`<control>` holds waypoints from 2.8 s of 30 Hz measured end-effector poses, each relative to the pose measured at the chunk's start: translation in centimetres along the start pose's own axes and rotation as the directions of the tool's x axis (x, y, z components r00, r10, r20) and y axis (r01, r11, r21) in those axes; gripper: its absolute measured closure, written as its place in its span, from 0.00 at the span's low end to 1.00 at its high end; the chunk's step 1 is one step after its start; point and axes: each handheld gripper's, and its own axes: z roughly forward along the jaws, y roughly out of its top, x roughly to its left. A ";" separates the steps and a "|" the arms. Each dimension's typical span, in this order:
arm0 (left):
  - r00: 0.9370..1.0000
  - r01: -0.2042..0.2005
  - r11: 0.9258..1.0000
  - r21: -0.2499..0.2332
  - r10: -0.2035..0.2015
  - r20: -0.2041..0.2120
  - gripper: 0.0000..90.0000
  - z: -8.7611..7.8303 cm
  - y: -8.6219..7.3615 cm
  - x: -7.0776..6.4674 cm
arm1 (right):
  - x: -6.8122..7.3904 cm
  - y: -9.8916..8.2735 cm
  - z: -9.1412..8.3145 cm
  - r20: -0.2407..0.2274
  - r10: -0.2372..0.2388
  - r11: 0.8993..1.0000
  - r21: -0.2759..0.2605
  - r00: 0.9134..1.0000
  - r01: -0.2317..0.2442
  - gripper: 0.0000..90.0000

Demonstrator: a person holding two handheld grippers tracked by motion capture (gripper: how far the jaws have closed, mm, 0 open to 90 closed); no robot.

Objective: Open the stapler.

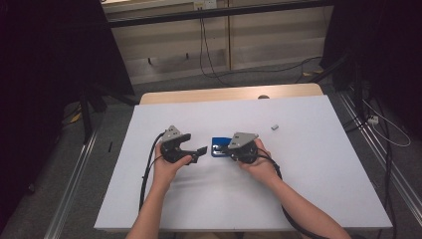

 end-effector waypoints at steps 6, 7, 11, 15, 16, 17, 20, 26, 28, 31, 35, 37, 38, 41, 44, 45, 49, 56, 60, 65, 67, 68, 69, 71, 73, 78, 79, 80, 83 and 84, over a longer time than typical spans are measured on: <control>1.000 0.009 1.000 -0.008 -0.009 0.004 0.15 0.3 0.0 0.1 | -0.1 -0.1 0.1 -0.009 -0.012 1.000 -0.010 1.000 0.012 1.00; 1.000 0.013 1.000 -0.012 -0.013 0.010 0.15 0.6 0.0 0.1 | -0.1 -0.1 0.1 -0.009 -0.013 1.000 -0.009 1.000 0.013 1.00; 1.000 -0.009 1.000 0.030 0.008 0.016 0.18 1.1 0.2 0.0 | -0.1 -0.1 0.1 -0.011 -0.012 1.000 -0.009 1.000 0.012 1.00; 0.998 -0.041 0.998 0.051 0.038 0.057 0.39 1.9 0.5 -0.3 | -0.1 -0.1 0.1 -0.012 -0.010 1.000 -0.008 1.000 0.010 1.00; 0.997 -0.054 0.997 0.062 0.050 0.056 0.42 2.1 0.5 -0.3 | -0.1 -0.1 0.1 -0.011 -0.012 1.000 -0.008 1.000 0.012 1.00; 0.996 -0.060 0.995 0.075 0.055 0.066 0.42 2.3 0.5 -0.3 | -0.1 -0.1 0.1 -0.011 -0.012 1.000 -0.008 1.000 0.012 1.00; 0.994 -0.075 0.992 0.102 0.066 0.091 0.58 2.8 0.4 -0.5 | -0.1 -0.1 0.1 -0.009 -0.012 1.000 -0.008 1.000 0.012 1.00; 0.989 -0.098 0.983 0.154 0.079 0.125 0.71 3.8 0.3 -0.3 | -0.1 -0.1 0.1 -0.013 -0.003 1.000 -0.009 1.000 0.003 1.00; 0.989 -0.093 0.984 0.153 0.073 0.132 0.75 3.9 0.2 -0.2 | -0.1 -0.1 0.1 -0.014 -0.002 1.000 -0.009 1.000 0.002 1.00; 0.989 -0.096 0.982 0.162 0.076 0.126 0.75 4.1 0.1 0.0 | -0.2 -0.1 0.1 -0.017 0.000 1.000 -0.009 1.000 0.000 1.00; 0.987 -0.092 0.983 0.161 0.070 0.141 0.78 4.4 0.0 0.3 | -0.2 -0.2 0.1 -0.020 0.007 1.000 -0.009 1.000 -0.007 1.00; 0.987 -0.095 0.983 0.159 0.072 0.147 0.78 4.4 0.1 0.3 | -0.2 -0.2 0.1 -0.020 0.007 1.000 -0.009 1.000 -0.007 1.00; 0.984 -0.103 0.984 0.148 0.079 0.158 0.79 4.5 0.3 0.2 | -0.2 -0.2 0.1 -0.022 0.008 1.000 -0.009 1.000 -0.008 1.00; 0.984 -0.113 0.981 0.160 0.088 0.154 0.80 4.5 0.5 0.1 | -0.2 -0.2 0.1 -0.023 0.010 1.000 -0.009 1.000 -0.011 1.00; 0.983 -0.108 0.984 0.143 0.085 0.160 0.80 4.6 0.7 0.2 | -0.3 -0.2 0.1 -0.024 0.014 1.000 -0.009 1.000 -0.015 1.00; 0.983 -0.115 0.984 0.137 0.093 0.161 0.80 4.6 0.9 0.1 | -0.2 -0.2 0.1 -0.023 0.013 1.000 -0.009 1.000 -0.013 1.00; 0.982 -0.115 0.986 0.124 0.094 0.163 0.79 4.5 1.2 0.0 | -0.3 -0.2 0.1 -0.028 0.020 1.000 -0.009 0.999 -0.020 1.00; 0.982 -0.115 0.986 0.119 0.095 0.165 0.79 4.4 1.4 0.0 | -0.3 -0.2 0.1 -0.028 0.021 1.000 -0.009 0.999 -0.021 1.00; 0.980 -0.119 0.987 0.111 0.099 0.170 0.80 4.3 1.7 -0.1 | -0.4 -0.2 0.1 -0.031 0.023 1.000 -0.009 0.999 -0.023 1.00; 0.979 -0.122 0.987 0.105 0.102 0.179 0.81 4.4 1.9 -0.2 | -0.3 -0.2 0.1 -0.030 0.022 1.000 -0.009 0.999 -0.023 1.00; 0.977 -0.126 0.987 0.102 0.106 0.182 0.81 4.5 2.0 -0.3 | -0.3 -0.2 0.1 -0.030 0.022 1.000 -0.009 0.999 -0.022 1.00; 0.977 -0.133 0.986 0.103 0.113 0.182 0.81 4.5 2.1 -0.4 | -0.3 -0.2 0.1 -0.028 0.020 1.000 -0.009 0.999 -0.020 1.00; 0.976 -0.134 0.986 0.101 0.114 0.185 0.81 4.6 2.2 -0.5 | -0.3 -0.2 0.1 -0.028 0.020 1.000 -0.009 0.999 -0.020 1.00; 0.976 -0.134 0.986 0.099 0.114 0.187 0.81 4.7 2.4 -0.6 | -0.3 -0.2 0.1 -0.025 0.014 1.000 -0.009 1.000 -0.014 1.00; 0.975 -0.139 0.985 0.099 0.118 0.189 0.81 4.7 2.5 -0.6 | -0.2 -0.2 0.1 -0.023 0.012 1.000 -0.009 1.000 -0.013 1.00; 0.974 -0.140 0.986 0.088 0.120 0.194 0.81 4.5 2.9 -0.7 | -0.2 -0.2 0.1 -0.022 0.012 1.000 -0.009 1.000 -0.012 1.00; 0.973 -0.140 0.986 0.085 0.121 0.194 0.81 4.5 2.9 -0.7 | -0.2 -0.2 0.1 -0.022 0.012 1.000 -0.009 1.000 -0.012 1.00; 0.973 -0.142 0.986 0.084 0.124 0.194 0.81 4.5 3.0 -0.7 | -0.2 -0.2 0.1 -0.023 0.013 1.000 -0.009 1.000 -0.013 1.00; 0.973 -0.138 0.987 0.079 0.120 0.198 0.82 4.5 3.0 -0.8 | -0.2 -0.2 0.0 -0.024 0.014 1.000 -0.007 1.000 -0.014 1.00; 0.973 -0.141 0.987 0.079 0.123 0.198 0.83 4.5 3.0 -0.8 | -0.2 -0.2 0.0 -0.026 0.021 1.000 -0.008 0.999 -0.022 1.00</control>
